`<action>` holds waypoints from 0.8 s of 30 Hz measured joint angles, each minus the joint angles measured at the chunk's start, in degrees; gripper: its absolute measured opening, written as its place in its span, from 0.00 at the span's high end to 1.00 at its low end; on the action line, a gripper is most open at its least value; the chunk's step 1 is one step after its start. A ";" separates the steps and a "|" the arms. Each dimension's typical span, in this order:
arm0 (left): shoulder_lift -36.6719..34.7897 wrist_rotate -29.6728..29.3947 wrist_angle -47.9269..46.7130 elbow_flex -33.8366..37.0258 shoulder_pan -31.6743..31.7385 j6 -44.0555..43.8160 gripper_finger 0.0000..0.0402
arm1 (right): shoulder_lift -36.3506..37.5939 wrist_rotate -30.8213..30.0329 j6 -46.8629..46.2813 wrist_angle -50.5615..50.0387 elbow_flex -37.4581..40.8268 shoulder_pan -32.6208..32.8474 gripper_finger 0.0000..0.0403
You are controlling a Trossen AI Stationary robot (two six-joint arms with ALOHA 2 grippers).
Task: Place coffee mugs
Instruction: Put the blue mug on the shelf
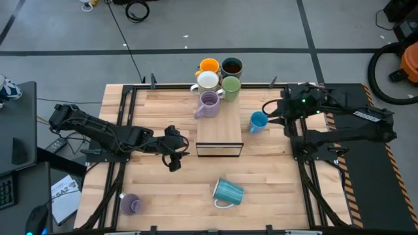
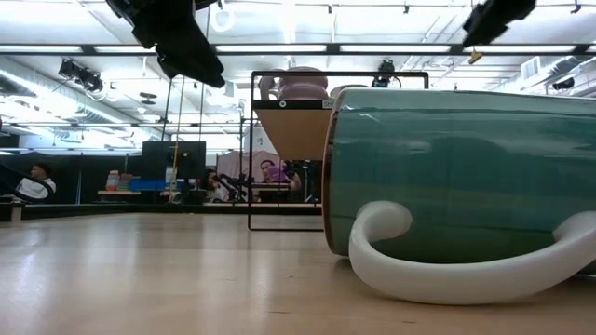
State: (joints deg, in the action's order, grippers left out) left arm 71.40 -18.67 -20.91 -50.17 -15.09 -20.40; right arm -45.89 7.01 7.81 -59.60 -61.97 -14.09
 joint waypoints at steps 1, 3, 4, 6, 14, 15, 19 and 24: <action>0.00 0.00 0.01 0.00 0.00 0.00 0.58 | -0.30 -0.52 0.59 2.23 0.78 0.39 0.75; 0.00 0.00 0.04 0.00 0.00 0.00 0.58 | -0.77 -1.59 2.72 5.65 2.14 0.86 0.75; 0.00 0.00 0.03 0.00 0.02 0.00 0.58 | -1.06 -2.02 4.05 6.16 2.64 0.95 0.75; 0.00 0.01 0.05 0.00 0.00 0.00 0.58 | -1.77 -3.02 6.25 5.84 3.58 0.96 0.75; 0.00 0.02 0.07 0.00 0.00 -0.67 0.58 | -3.71 -1.18 11.46 5.83 11.41 0.98 0.75; 0.00 0.00 0.07 0.00 0.00 -1.45 0.58 | -3.73 -1.67 12.11 5.79 12.27 0.96 0.75; 0.00 0.01 0.07 0.00 0.00 -2.30 0.58 | -3.72 -4.36 13.41 7.56 15.66 0.96 0.75; 0.00 0.02 0.07 0.00 0.00 -2.56 0.58 | -3.78 -7.04 14.04 10.09 19.53 0.96 0.75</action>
State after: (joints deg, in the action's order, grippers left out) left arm 71.40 -18.65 -20.84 -50.17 -15.09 -22.96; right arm -49.67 -0.03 21.84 -49.51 -42.44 -13.13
